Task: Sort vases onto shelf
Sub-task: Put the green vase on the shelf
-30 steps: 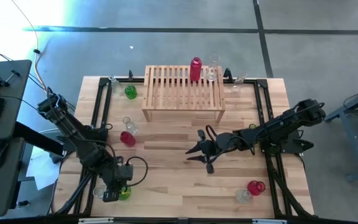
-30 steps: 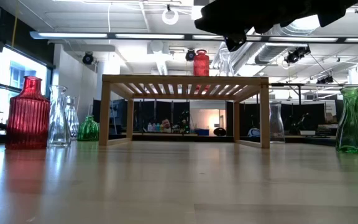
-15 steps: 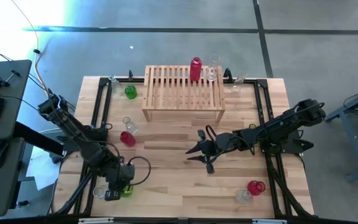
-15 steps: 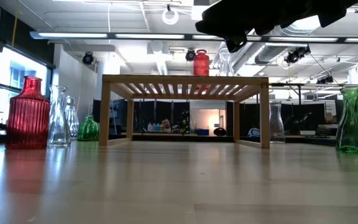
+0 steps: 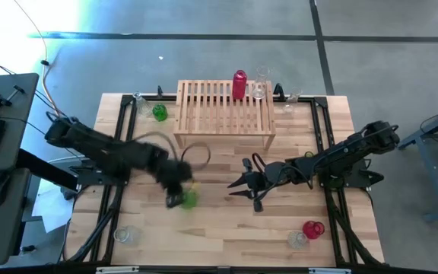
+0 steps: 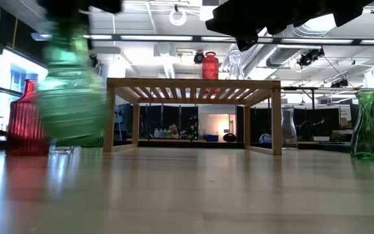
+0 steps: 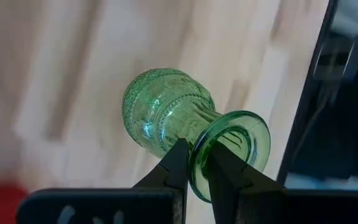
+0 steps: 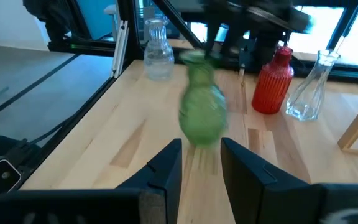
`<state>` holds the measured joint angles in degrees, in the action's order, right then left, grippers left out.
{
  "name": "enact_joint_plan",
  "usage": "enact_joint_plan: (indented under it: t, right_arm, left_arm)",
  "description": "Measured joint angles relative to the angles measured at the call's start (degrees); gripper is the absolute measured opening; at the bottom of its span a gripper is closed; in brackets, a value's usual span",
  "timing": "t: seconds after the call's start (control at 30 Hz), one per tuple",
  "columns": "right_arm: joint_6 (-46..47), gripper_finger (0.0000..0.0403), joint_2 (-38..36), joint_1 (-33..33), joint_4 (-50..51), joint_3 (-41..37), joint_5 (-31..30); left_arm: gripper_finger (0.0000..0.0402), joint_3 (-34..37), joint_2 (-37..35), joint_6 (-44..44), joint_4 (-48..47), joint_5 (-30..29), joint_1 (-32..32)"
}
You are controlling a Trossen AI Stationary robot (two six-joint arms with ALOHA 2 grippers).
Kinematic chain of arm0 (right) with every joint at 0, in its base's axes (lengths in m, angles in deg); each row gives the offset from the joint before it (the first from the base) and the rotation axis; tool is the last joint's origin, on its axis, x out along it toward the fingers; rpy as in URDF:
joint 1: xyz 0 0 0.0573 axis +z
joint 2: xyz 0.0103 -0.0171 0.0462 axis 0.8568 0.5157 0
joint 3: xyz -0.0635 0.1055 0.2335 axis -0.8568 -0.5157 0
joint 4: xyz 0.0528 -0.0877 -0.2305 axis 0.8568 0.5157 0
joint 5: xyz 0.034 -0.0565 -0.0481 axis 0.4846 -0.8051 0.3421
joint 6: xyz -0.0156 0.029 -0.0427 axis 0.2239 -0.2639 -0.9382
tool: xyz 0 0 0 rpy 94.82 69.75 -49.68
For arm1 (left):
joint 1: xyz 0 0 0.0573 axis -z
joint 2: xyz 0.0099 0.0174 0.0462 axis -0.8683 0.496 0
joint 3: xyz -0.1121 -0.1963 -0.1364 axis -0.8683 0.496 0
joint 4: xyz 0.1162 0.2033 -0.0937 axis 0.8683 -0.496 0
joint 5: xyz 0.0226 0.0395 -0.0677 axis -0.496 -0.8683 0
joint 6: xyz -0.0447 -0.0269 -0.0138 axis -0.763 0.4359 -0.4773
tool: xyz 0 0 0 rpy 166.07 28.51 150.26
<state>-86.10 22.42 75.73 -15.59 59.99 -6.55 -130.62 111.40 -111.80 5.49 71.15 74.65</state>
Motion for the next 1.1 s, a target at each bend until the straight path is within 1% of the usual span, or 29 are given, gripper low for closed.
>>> enact_joint_plan:
  t: [0.13, 0.27, 0.4, 0.47, 0.6, 0.73, 0.97, 1.1]
  right_arm:
    - [-0.15, 0.0094, -1.53, -1.07, 2.79, 0.00, 0.09]
    - [-0.04, 0.0094, -3.04, -2.71, 4.93, 0.00, -1.22]
    - [0.15, 0.0094, -4.26, -4.70, 6.48, 0.00, -1.24]
    - [0.02, 0.0094, -4.28, -5.62, 6.76, 0.04, -1.35]
    - [0.00, 0.0094, -4.41, -6.39, 8.83, 0.04, -1.53]
    - [-0.31, 0.0094, -4.41, -6.40, 10.54, 0.04, -1.51]
    - [-0.42, 0.0094, -4.41, -6.40, 10.99, 0.04, -1.33]
    - [-0.04, 0.0094, -4.41, -6.40, 10.86, 0.04, -1.35]
  left_arm:
    - [0.0022, 0.00, 0.87, 5.38, 1.73, 2.52, -8.93]
    - [0.0022, -0.08, 2.73, 9.45, 3.69, 5.45, -16.25]
    - [0.0022, -0.03, 4.95, 11.58, 3.90, 11.25, -21.74]
    - [0.0022, -0.03, 6.12, 12.00, 4.07, 12.60, -23.79]
    - [0.0025, -0.08, 8.15, 13.13, 5.84, 12.83, -25.79]
    - [0.0046, -0.22, 9.26, 13.16, 7.07, 13.08, -26.16]
    - [0.0082, 0.04, 8.75, 11.83, 10.30, 11.80, -25.77]
    - [0.0098, 0.04, 7.86, 13.33, 10.08, 11.69, -25.77]
